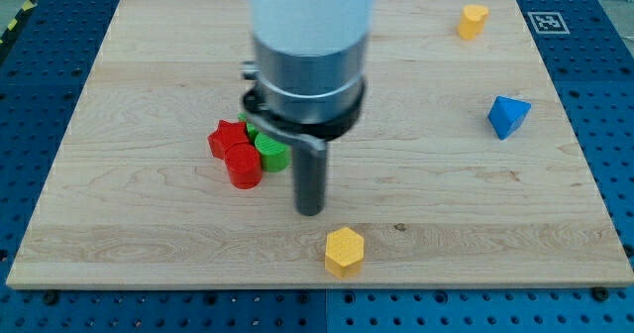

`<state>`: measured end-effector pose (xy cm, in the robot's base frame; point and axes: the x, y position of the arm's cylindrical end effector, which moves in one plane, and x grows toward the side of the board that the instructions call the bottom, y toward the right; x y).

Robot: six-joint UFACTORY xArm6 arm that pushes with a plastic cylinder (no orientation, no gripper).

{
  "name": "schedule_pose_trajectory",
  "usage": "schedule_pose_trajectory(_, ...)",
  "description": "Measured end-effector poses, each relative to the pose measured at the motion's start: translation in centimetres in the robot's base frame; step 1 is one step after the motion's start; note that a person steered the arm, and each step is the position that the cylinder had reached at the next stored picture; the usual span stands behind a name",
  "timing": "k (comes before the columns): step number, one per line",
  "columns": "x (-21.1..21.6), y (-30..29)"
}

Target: Move the yellow hexagon to the left of the blue triangle

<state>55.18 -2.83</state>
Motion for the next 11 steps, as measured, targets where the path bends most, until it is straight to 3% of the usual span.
schedule_pose_trajectory(1,3.0,-3.9)
schedule_pose_trajectory(2,6.6,-3.6)
schedule_pose_trajectory(3,6.7,1.2)
schedule_pose_trajectory(5,2.3,11.0)
schedule_pose_trajectory(7,6.4,9.5)
schedule_pose_trajectory(9,-3.2,17.6)
schedule_pose_trajectory(11,-0.3,17.2)
